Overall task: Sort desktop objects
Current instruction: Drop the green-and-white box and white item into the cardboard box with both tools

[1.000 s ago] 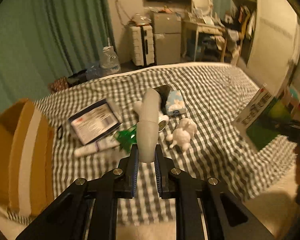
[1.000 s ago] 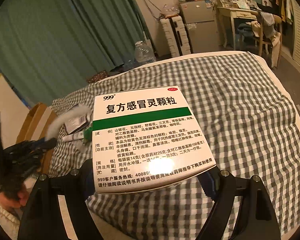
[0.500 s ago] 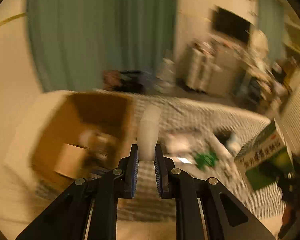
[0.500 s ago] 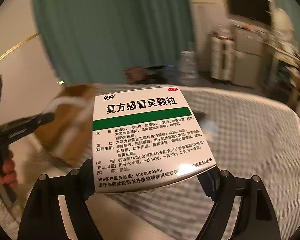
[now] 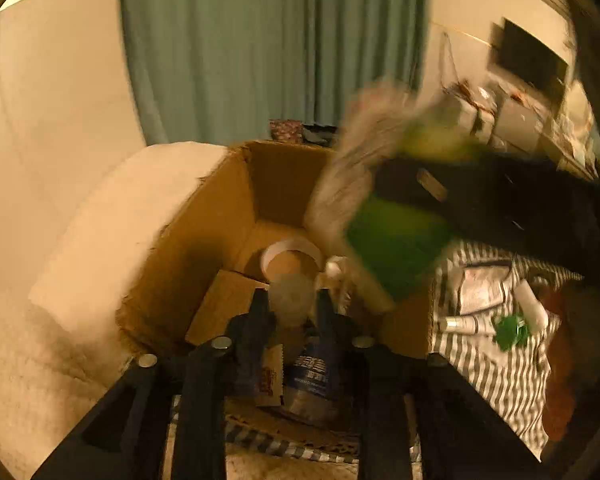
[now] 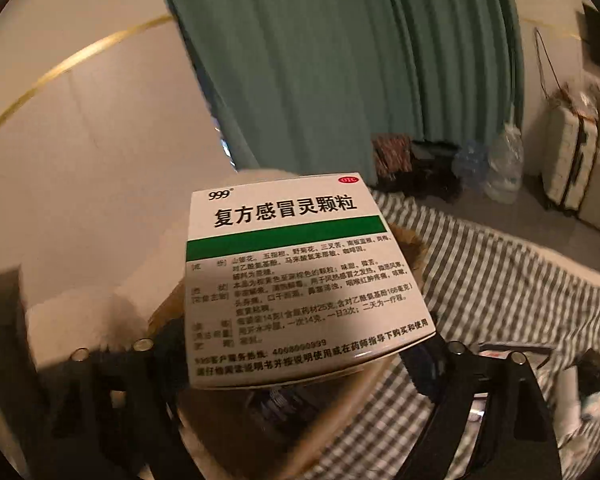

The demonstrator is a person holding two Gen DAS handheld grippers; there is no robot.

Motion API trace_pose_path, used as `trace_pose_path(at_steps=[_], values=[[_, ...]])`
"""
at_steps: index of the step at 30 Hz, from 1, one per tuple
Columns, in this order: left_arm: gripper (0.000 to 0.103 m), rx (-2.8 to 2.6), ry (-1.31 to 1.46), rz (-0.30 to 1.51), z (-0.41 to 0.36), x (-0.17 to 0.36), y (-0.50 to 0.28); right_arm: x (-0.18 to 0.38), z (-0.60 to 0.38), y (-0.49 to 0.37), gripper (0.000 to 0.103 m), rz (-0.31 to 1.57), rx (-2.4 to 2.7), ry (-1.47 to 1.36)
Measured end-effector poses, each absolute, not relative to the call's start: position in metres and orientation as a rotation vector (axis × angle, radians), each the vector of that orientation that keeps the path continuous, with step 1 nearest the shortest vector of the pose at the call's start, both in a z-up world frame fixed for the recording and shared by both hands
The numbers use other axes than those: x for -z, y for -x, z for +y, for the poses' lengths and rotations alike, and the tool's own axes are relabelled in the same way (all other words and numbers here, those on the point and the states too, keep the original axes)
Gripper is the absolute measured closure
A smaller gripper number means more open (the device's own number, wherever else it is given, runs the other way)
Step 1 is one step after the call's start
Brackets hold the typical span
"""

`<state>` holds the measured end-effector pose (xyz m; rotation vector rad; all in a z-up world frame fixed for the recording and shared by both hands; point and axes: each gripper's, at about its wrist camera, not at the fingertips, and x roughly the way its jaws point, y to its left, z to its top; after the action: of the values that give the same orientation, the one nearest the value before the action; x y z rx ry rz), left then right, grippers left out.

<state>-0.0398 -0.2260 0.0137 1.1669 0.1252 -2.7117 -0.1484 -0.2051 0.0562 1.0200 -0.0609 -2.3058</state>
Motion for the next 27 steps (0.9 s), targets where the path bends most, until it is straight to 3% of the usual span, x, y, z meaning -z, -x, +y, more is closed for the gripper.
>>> trace_pose_path(at_steps=[1, 3, 8, 14, 21, 25, 27], values=[[0.028, 2.717, -1.168, 0.125, -0.223, -0.012, 0.042, -0.057, -0.204, 0.151, 0.013, -0.079, 2.316, -1.021], [0.004, 2.718, -1.136, 0.145, -0.222, -0.012, 0.037, -0.062, -0.196, 0.154, 0.005, -0.082, 2.375, -1.005], [0.001, 2.740, -1.041, 0.144, -0.214, -0.024, 0.027, -0.082, -0.153, 0.146, 0.005, -0.085, 2.458, -0.949], [0.000, 2.797, -1.047, 0.192, -0.181, -0.029, 0.026, -0.083, -0.035, 0.091, 0.005, -0.062, 2.737, -0.912], [0.000, 2.858, -1.190, 0.059, -0.088, 0.008, 0.024, 0.010, 0.092, 0.029, 0.004, -0.120, 3.054, -1.152], [0.000, 2.908, -1.191, -0.092, -0.046, 0.031, 0.036, 0.082, 0.124, 0.031, 0.004, -0.392, 3.038, -1.350], [0.000, 2.874, -1.186, -0.169, -0.033, 0.042, 0.049, 0.096, 0.129, 0.040, 0.005, -0.427, 3.009, -1.418]])
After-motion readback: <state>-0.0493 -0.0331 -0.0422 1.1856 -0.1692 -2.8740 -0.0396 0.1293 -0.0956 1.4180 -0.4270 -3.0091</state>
